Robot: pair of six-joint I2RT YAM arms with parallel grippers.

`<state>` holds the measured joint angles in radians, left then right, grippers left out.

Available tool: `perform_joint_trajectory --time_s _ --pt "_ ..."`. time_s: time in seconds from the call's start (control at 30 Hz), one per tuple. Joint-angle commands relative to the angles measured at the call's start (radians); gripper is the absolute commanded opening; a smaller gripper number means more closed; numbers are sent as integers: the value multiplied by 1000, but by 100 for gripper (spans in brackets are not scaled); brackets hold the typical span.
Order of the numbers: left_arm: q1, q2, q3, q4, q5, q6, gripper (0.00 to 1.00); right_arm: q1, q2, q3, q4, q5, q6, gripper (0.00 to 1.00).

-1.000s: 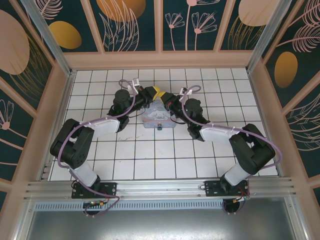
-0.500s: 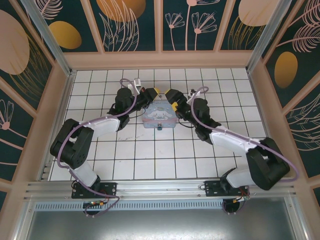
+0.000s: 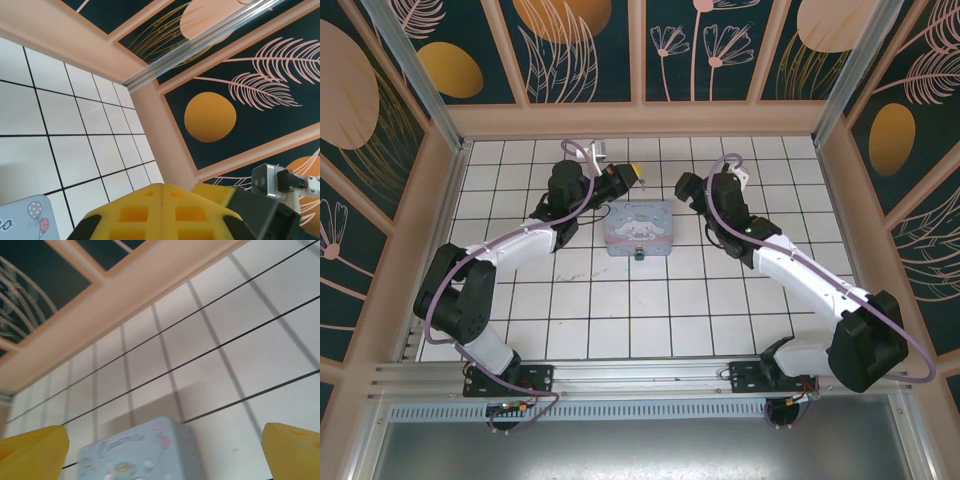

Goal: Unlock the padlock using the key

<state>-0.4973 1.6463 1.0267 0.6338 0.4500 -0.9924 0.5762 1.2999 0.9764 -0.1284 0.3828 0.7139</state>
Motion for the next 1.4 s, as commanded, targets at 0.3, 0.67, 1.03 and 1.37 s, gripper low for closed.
perform_joint_trajectory --time_s 0.3,0.67,1.03,1.37 --pt "5 -40 32 -7 38 81 0 -85 68 -14 -57 28 2 99" --pt "13 -33 32 92 109 106 0 -12 67 -130 159 18 113 99" --pt "15 -34 24 121 111 93 0 -23 43 -255 597 -338 109 99" --pt "22 -15 0 211 127 -2 0 -24 36 -220 739 -456 189 99"
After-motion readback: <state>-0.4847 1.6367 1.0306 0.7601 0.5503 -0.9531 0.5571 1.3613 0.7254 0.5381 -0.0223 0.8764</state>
